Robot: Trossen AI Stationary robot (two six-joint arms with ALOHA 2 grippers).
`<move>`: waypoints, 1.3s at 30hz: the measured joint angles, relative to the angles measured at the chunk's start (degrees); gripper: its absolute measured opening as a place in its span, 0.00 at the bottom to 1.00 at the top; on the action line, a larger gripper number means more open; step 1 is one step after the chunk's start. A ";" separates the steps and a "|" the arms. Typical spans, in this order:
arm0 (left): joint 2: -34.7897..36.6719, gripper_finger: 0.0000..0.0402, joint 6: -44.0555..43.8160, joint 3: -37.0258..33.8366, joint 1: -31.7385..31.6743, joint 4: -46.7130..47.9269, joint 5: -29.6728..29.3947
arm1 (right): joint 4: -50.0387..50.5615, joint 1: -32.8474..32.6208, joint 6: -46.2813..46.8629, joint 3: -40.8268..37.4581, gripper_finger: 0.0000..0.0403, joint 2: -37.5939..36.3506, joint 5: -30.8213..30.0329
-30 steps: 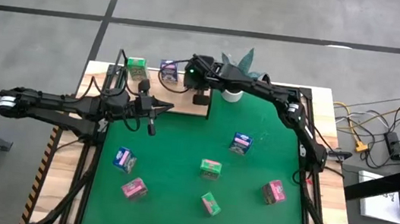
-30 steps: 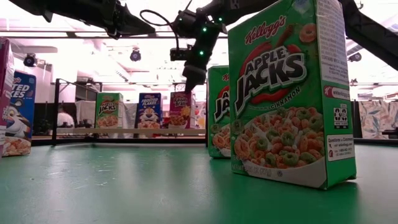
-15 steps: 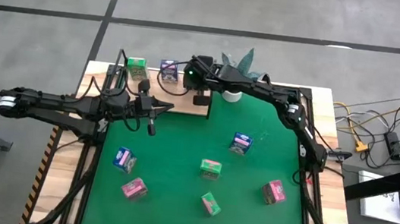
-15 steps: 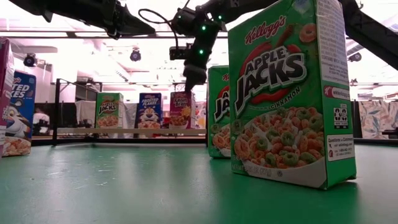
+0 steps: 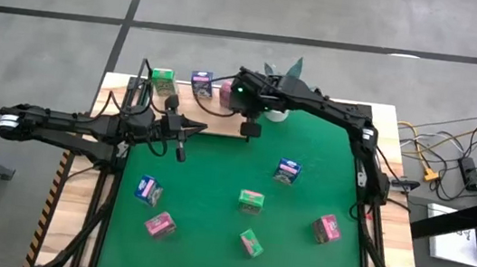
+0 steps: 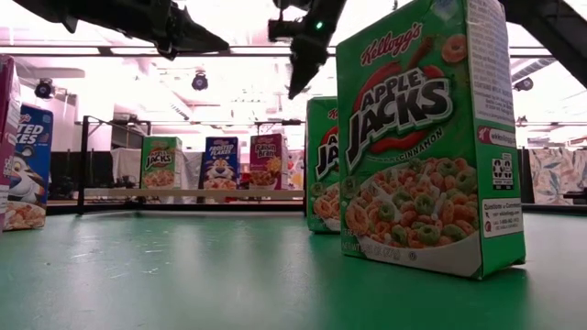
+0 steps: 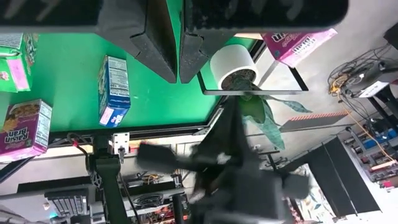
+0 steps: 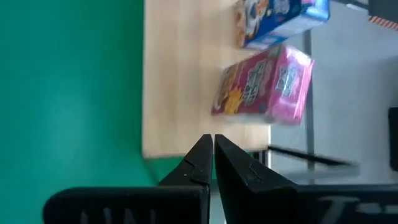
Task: Stack cereal on shelf
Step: Put the top pink cereal box on the shelf
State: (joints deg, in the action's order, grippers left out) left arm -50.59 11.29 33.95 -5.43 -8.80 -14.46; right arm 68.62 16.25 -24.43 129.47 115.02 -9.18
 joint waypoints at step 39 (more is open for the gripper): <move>-37.55 0.00 12.29 51.39 -10.76 54.17 10.46 | -58.00 -7.76 9.45 -84.54 0.02 -55.20 6.16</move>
State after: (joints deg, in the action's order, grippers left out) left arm -88.13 23.58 85.35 -16.19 45.37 -4.00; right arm 10.61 8.49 -14.97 44.94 59.81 -3.02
